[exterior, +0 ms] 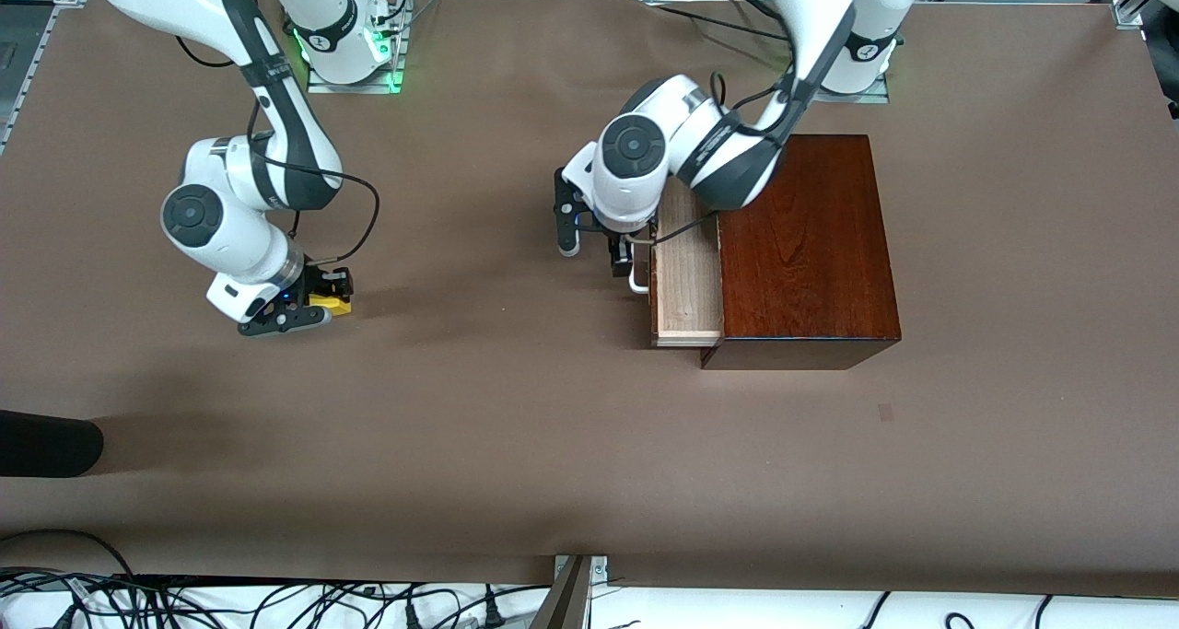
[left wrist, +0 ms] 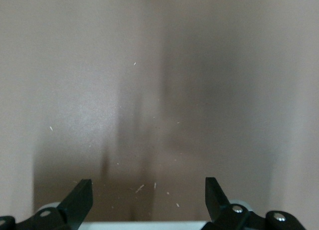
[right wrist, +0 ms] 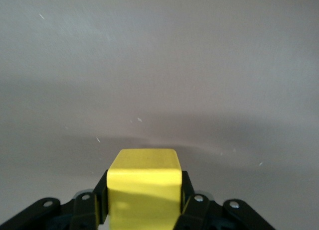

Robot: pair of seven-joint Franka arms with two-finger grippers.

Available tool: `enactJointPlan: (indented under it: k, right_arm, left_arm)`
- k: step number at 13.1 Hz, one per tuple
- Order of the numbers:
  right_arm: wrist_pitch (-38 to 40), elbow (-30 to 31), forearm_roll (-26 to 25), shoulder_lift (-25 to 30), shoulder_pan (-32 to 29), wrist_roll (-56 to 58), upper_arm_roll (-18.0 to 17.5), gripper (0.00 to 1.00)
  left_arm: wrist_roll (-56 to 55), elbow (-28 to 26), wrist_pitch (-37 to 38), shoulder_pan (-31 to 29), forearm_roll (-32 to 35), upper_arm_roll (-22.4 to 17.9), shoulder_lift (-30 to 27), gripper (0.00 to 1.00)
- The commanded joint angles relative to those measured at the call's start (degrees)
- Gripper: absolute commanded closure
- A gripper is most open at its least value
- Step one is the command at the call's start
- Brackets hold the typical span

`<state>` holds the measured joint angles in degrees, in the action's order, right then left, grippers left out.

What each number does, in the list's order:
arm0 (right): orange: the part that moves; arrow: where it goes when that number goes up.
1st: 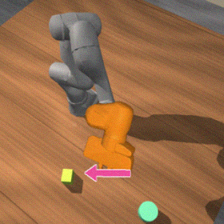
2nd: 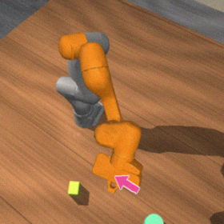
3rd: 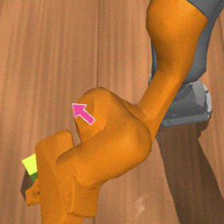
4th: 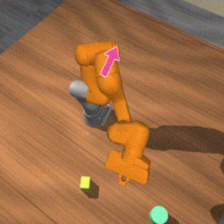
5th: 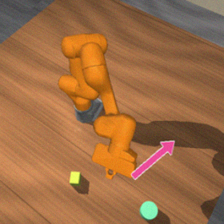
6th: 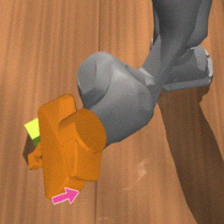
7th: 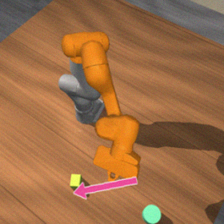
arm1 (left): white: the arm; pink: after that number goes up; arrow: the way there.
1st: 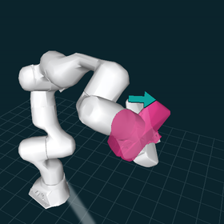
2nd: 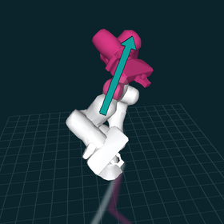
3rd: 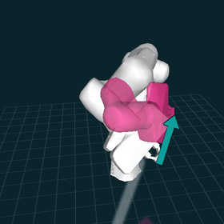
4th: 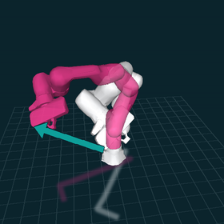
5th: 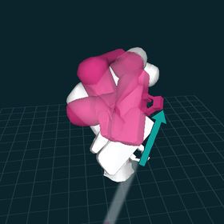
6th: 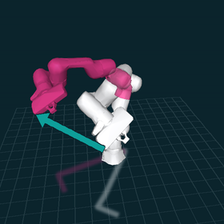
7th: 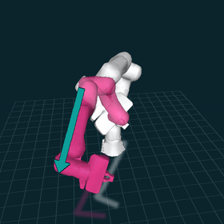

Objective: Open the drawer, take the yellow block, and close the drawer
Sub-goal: 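Lower the cube to the table while the left gripper reaches the drawer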

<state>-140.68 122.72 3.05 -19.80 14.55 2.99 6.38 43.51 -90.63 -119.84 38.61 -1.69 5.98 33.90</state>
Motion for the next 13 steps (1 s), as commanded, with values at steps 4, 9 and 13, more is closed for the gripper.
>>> enactJointPlan:
  k: [4, 9, 13]
  right_arm:
    - [-5.13, 5.16, 3.90, -0.50, -0.66, -3.08, -0.67, 1.00]
    - [-9.53, 6.39, 3.72, -2.18, -0.58, -2.03, -0.58, 1.00]
    - [-9.09, 6.31, 3.63, -0.95, -0.58, -1.41, -0.58, 0.10]
  left_arm:
    - [2.28, 1.07, 5.12, -0.46, 3.98, -1.15, 0.82, 0.00]
    - [2.54, 1.33, 13.05, -3.01, 5.56, -1.50, 0.21, 0.00]
    - [2.37, 1.60, 18.23, -3.45, 5.82, -1.68, -0.84, 0.00]
